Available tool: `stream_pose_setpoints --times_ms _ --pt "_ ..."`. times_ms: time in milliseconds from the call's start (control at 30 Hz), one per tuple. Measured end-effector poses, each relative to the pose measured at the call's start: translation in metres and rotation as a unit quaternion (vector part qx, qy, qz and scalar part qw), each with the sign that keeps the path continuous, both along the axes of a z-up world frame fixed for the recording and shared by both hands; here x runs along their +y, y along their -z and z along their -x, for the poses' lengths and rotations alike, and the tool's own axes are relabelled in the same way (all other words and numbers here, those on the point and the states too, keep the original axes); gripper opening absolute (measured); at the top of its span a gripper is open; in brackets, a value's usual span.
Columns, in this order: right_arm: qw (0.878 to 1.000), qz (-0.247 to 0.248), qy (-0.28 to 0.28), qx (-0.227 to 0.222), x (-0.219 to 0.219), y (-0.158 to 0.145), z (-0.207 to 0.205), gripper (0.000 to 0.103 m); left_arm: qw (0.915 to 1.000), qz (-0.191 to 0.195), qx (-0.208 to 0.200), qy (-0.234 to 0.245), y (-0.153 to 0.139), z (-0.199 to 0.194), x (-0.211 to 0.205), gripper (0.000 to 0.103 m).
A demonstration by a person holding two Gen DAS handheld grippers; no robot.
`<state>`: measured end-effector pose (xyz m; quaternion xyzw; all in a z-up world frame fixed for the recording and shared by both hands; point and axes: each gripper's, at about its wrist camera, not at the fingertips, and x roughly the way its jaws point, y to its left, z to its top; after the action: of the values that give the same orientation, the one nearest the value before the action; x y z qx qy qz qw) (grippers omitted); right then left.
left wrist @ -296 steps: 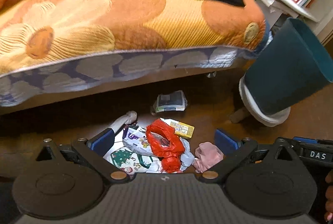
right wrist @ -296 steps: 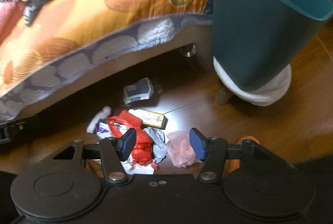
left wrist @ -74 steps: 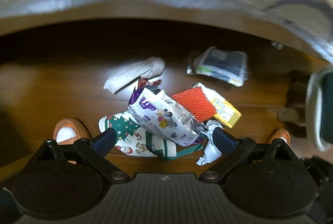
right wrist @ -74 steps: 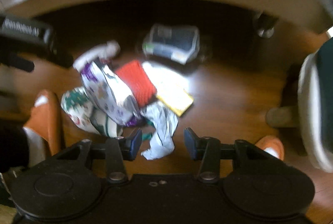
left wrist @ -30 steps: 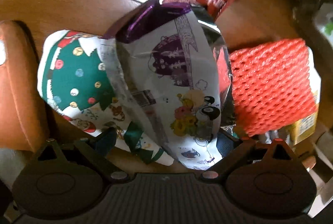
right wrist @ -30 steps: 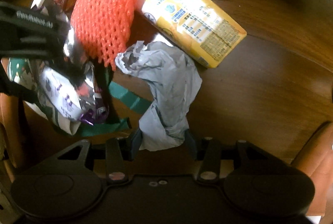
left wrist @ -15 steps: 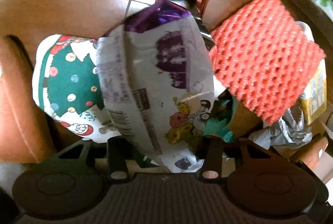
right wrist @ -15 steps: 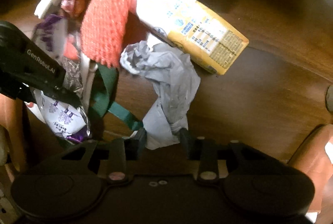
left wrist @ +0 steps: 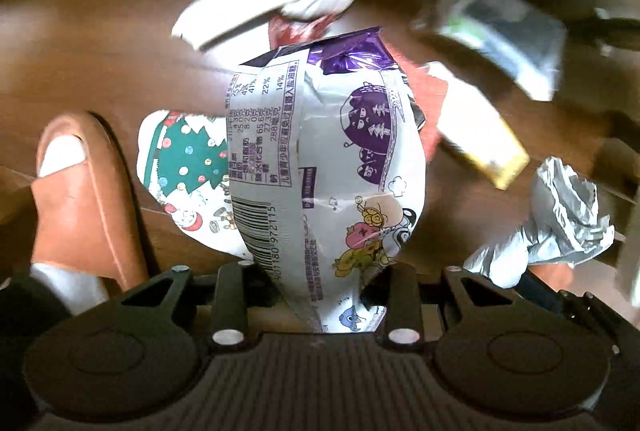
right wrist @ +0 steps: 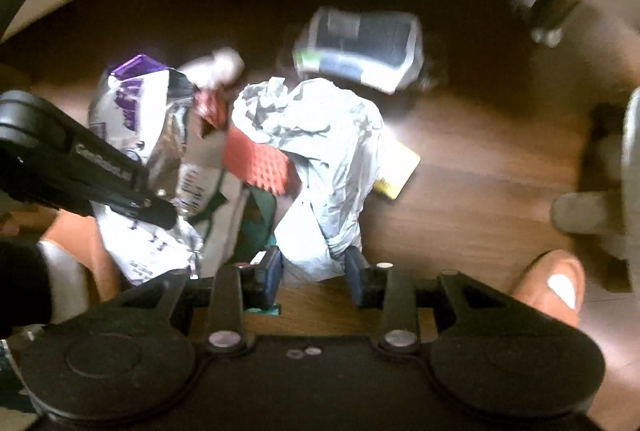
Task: Collect trash
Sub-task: 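Grasp the purple-white snack bag with the left tool while the right tool grasps the silver foil, then carry the snack bag and silver foil over the teal wastebasket with both tools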
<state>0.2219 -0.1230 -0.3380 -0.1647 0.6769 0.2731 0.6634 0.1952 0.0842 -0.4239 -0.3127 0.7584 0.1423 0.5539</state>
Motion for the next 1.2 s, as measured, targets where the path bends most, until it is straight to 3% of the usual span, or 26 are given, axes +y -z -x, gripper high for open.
stream_pose_setpoints --times_ms 367,633,800,1000,1200 --pt "0.994 -0.051 0.013 -0.093 -0.024 -0.143 0.015 0.033 0.9931 0.004 -0.114 0.027 -0.122 0.015 -0.015 0.033" --pt "0.982 -0.102 0.022 -0.159 -0.069 -0.241 0.040 0.033 0.9769 0.011 -0.207 0.053 -0.218 0.032 -0.028 0.033" --pt "0.970 -0.135 0.040 -0.197 -0.100 -0.288 0.044 0.033 0.9604 0.010 -0.269 0.072 -0.275 0.032 -0.047 0.033" --pt "0.956 -0.152 0.067 -0.240 -0.140 -0.335 0.031 0.033 0.9340 0.000 -0.339 0.112 -0.340 0.017 -0.076 0.033" --pt "0.943 -0.148 0.096 -0.284 -0.173 -0.355 0.002 0.034 0.9095 -0.006 -0.380 0.168 -0.387 -0.017 -0.121 0.033"
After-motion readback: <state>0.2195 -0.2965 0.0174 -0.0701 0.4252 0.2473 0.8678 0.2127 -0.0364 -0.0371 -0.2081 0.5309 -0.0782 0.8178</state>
